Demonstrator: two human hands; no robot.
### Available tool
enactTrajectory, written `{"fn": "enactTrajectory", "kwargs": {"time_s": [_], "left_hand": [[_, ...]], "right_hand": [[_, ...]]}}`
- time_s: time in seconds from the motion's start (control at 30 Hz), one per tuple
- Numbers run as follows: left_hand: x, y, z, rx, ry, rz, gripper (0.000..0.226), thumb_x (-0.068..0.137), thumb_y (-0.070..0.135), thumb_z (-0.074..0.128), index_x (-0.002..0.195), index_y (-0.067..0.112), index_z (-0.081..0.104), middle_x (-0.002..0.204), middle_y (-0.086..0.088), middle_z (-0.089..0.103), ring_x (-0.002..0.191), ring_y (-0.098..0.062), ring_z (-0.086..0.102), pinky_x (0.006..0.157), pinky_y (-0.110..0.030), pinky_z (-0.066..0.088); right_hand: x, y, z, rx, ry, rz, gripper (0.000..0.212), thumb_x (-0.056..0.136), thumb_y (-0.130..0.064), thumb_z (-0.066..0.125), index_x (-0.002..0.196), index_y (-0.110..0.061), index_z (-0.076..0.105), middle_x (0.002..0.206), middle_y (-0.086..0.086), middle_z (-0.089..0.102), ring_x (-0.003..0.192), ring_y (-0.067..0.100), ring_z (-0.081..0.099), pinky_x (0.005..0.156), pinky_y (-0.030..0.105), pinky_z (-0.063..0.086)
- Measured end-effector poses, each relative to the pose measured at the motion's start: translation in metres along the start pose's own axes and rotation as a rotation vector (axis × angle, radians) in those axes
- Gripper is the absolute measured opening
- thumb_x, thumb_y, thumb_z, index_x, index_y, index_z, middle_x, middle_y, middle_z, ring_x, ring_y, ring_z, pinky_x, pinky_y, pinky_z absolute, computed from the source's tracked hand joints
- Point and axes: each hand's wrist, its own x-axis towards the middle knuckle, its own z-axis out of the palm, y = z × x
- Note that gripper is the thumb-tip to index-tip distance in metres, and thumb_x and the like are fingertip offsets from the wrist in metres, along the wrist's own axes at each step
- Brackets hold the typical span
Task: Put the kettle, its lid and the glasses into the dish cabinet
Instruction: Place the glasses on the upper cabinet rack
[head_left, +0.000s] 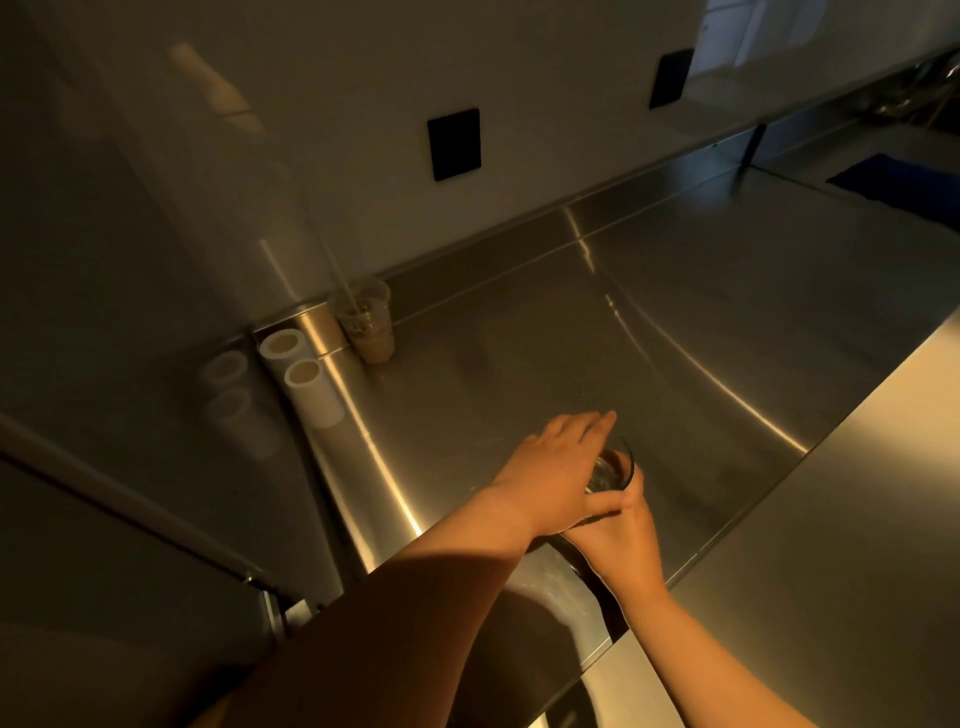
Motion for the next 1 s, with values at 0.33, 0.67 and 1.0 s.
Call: {"fn": "enactTrajectory", "kwargs": {"time_s": [0.33, 0.67, 1.0], "left_hand": [[0.004, 0.011, -0.03, -1.432, 0.03, -0.526, 0.06, 0.097, 0.057, 0.016, 0.132, 0.02, 0.047, 0.125, 0.002, 0.058, 0.107, -0.005, 0.057, 0.088, -0.016, 0.044], [-0.008, 0.017, -0.047, -2.058, 0.123, -0.454, 0.075, 0.096, 0.059, 0.013, 0.143, 0.006, 0.035, 0.143, -0.011, 0.046, 0.133, -0.023, 0.041, 0.116, -0.04, 0.023], [-0.052, 0.048, -0.066, -2.424, 0.084, -0.393, 0.057, 0.098, 0.045, 0.031, 0.131, 0.004, 0.052, 0.125, -0.025, 0.058, 0.117, -0.037, 0.055, 0.095, -0.046, 0.044]], "right_hand": [[0.012, -0.03, -0.028, -0.048, 0.04, 0.007, 0.099, 0.047, -0.04, 0.088, 0.128, -0.035, 0.031, 0.105, -0.025, 0.051, 0.095, -0.013, 0.051, 0.071, 0.001, 0.038], [0.016, -0.111, -0.081, -0.044, -0.004, -0.161, 0.089, 0.041, -0.05, 0.084, 0.114, -0.053, 0.033, 0.106, -0.033, 0.052, 0.1, -0.02, 0.048, 0.07, -0.002, 0.038], [-0.01, -0.192, -0.104, -0.007, -0.195, -0.315, 0.085, 0.05, -0.039, 0.089, 0.121, -0.041, 0.042, 0.109, -0.03, 0.056, 0.102, -0.009, 0.055, 0.072, 0.005, 0.045]]}}
